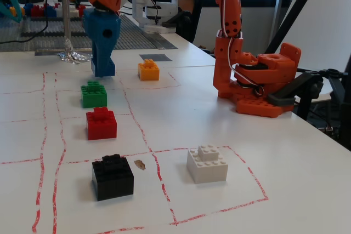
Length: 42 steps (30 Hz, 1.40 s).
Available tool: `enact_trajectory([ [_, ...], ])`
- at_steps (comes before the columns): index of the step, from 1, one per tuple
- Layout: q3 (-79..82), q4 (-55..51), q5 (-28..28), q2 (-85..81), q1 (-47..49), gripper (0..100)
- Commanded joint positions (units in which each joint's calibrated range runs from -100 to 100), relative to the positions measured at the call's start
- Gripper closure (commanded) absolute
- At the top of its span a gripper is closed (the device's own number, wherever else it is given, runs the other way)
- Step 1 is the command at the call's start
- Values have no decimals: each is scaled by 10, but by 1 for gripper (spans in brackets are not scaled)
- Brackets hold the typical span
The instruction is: Grab the block and put it in the grey marker
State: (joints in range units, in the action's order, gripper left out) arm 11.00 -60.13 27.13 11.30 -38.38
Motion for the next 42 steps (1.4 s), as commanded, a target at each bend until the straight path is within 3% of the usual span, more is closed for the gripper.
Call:
enact_trajectory([
  [1,-26,-22,-18,-113,27,100],
  [10,-42,-117,-62,-184,44,100],
  [19,-77,-208,-209,-253,17,100],
  [28,-139,-259,-385,-238,-119,100],
  [42,-292,-270,-556,-68,-359,100],
])
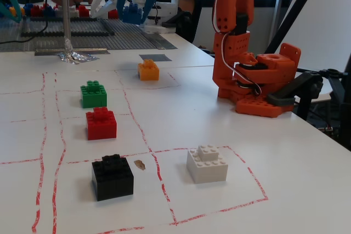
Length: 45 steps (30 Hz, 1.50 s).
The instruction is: Grab the block and put it in the grey marker
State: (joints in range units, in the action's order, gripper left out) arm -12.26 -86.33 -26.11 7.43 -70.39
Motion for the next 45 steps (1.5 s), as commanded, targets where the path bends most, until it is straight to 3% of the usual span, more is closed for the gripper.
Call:
enact_trajectory([
  [1,-59,-8,-33,-22,-51,100],
  [12,-12,0,-94,31,-131,100],
  [33,67,177,-145,123,-184,99],
  [45,63,179,-165,123,-199,76],
])
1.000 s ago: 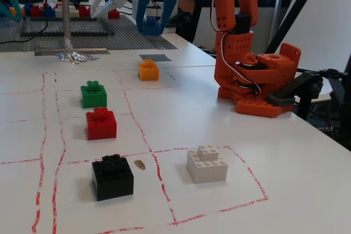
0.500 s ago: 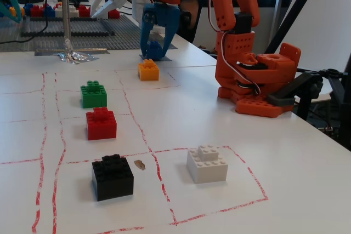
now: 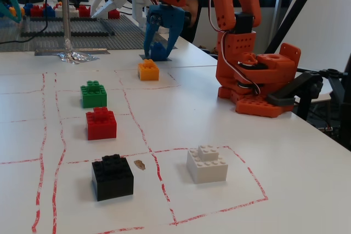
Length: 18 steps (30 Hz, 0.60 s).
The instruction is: Grab the block and put it in the grey marker
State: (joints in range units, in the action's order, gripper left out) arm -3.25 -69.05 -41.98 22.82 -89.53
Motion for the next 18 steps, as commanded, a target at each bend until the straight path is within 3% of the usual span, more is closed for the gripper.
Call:
enact_trajectory([
  [1,-27,6,-6,-32,-6,75],
  [7,-17,-9,0,-62,14,71],
  [18,98,-172,41,-313,138,72],
])
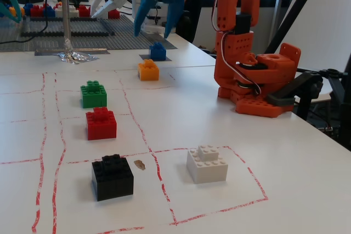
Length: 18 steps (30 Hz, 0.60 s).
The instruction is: Grab the block and put it in the grey marker
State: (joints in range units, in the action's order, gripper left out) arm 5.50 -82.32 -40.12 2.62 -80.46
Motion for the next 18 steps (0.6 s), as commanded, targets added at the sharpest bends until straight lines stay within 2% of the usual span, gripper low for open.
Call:
enact_trajectory([
  [1,28,-54,30,-135,67,73],
  [6,111,-98,89,-233,196,75],
  [12,196,-99,174,-313,380,76],
  [18,267,-21,261,-368,566,82],
])
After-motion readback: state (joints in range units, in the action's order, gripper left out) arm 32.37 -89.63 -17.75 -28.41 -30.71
